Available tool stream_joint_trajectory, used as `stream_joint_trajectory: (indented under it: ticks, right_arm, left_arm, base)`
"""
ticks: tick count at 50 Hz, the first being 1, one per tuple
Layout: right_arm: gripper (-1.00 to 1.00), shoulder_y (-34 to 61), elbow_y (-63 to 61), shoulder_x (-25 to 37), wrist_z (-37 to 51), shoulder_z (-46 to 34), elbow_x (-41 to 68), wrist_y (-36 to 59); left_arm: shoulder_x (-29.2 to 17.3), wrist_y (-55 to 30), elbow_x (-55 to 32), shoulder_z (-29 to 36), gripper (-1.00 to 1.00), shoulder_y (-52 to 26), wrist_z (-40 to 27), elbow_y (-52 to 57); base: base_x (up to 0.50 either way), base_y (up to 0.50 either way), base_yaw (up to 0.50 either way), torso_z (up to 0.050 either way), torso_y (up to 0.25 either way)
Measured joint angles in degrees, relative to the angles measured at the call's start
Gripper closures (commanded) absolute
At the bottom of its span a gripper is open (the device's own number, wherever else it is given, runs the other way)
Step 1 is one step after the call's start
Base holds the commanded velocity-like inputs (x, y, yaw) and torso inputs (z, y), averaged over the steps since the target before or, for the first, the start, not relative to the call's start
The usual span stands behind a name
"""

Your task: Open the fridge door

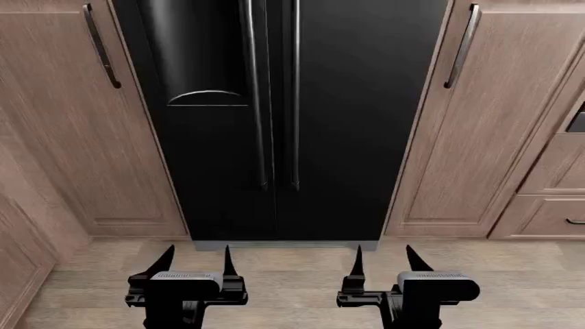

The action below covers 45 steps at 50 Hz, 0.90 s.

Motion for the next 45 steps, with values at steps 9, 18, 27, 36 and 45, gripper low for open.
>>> stream_joint_trajectory:
  ticks: [9,18,27,36,45]
  right_arm:
    - [-1.0,0.1,0.1,0.9,1.4,-1.2,1.0,0.1]
    - [-1.0,-0.1,-0.1,2.1,3.0,-2.8,1.7,-0.2]
    - [-1.0,-0.1,-0.4,3.2,4.2,-4.0,2.1,-0.6]
    - [-1.0,0.0,-0.6,4.0,5.2,-5.0,2.6,-0.7]
    - [-1.0,0.1,-0.6,4.7,6.2,-6.0,2.6,-0.7]
  left_arm:
    - [-1.0,0.3,-0.8,1.3,-1.0,-0.1,-1.2,0.1]
    - [-2.1,0.4,-1.7,2.7,-1.0,-0.2,-2.6,0.0]
    - [-3.0,0.6,-2.0,3.9,-1.0,-0.5,-4.3,-0.2]
    - [-3.8,0.6,-2.2,4.9,-1.0,-0.7,-5.6,-0.3]
    - [-4.5,0.7,-2.6,5.7,-1.0,-0.8,-6.5,-0.5]
  base:
    - [0.0,0.0,0.0,0.0,0.0]
    - [0.14,0.0,0.0,0.0,0.0]
    - [0.5,0.0,0.0,0.0,0.0]
    - [0.49,0.0,0.0,0.0,0.0]
    - [0.46,0.0,0.0,0.0,0.0]
